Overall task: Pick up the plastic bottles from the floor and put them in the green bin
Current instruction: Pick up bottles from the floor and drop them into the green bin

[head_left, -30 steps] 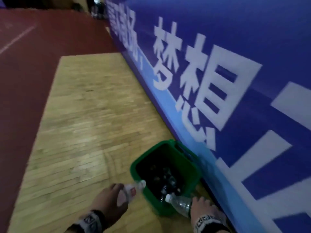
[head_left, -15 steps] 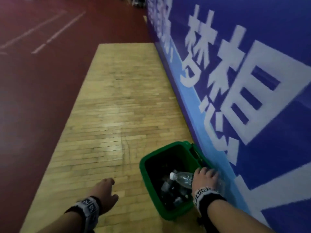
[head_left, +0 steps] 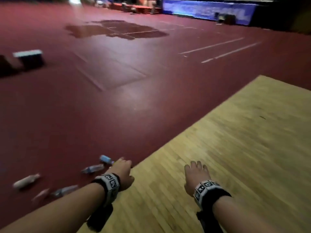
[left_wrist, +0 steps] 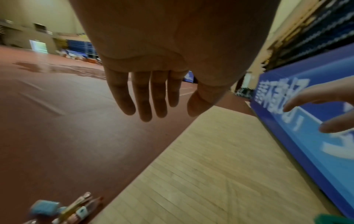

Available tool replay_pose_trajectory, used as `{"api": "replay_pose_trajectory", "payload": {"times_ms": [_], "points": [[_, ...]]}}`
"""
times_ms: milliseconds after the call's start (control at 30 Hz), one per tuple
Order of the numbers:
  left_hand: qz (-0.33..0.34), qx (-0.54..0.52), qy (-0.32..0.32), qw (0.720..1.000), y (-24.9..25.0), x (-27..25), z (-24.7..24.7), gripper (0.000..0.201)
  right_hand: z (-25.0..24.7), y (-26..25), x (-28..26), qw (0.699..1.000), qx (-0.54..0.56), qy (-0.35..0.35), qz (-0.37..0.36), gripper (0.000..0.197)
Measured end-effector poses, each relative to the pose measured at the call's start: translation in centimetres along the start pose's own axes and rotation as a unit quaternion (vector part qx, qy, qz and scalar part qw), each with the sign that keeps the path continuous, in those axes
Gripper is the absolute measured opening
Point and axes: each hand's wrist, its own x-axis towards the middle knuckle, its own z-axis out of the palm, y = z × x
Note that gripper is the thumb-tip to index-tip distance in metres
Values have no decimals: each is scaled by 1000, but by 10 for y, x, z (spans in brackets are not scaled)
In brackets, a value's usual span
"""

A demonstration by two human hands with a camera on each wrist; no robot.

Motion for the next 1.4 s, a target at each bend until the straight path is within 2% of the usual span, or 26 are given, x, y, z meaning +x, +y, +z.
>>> {"api": "replay_pose_trajectory", "payload": {"times_ms": [133,267,333,533,667,733,900,967,1067,1134,1200,1334,1400], "points": [[-66,-21,-27,997,-93,-3,-15,34,-38,-91,59,997,-40,10,-60,50],[-147,-36,-60,987,-176,-3,-2,37,-51,-150,107,990,-90,-9,-105,52],[-173,-37,-84,981,-208,8,7,35,-50,-164,137,986,-112,-15,-119,53],[-250,-50,-150,955,-264,66,18,36,-51,-178,235,975,-154,-55,-151,58],[-310,-75,-179,931,-286,137,38,37,-42,-193,331,962,-190,-84,-179,61],[-334,-109,-183,918,-292,175,52,44,-31,-204,367,953,-220,-94,-188,61],[-383,-219,-168,882,-313,291,141,77,30,-245,465,928,-309,-83,-191,55],[-386,-246,-170,873,-329,332,197,81,66,-269,499,922,-320,-63,-210,56],[-379,-284,-205,857,-345,378,283,79,108,-309,529,898,-354,-108,-239,56],[-379,-299,-229,845,-355,407,359,79,158,-329,557,876,-389,-104,-264,60],[-366,-301,-255,843,-354,416,388,80,173,-327,565,873,-389,-132,-262,64],[-358,-314,-303,825,-367,441,495,92,247,-337,593,871,-382,-163,-263,74],[-353,-319,-313,822,-370,448,529,91,273,-333,589,878,-362,-199,-240,89]]}}
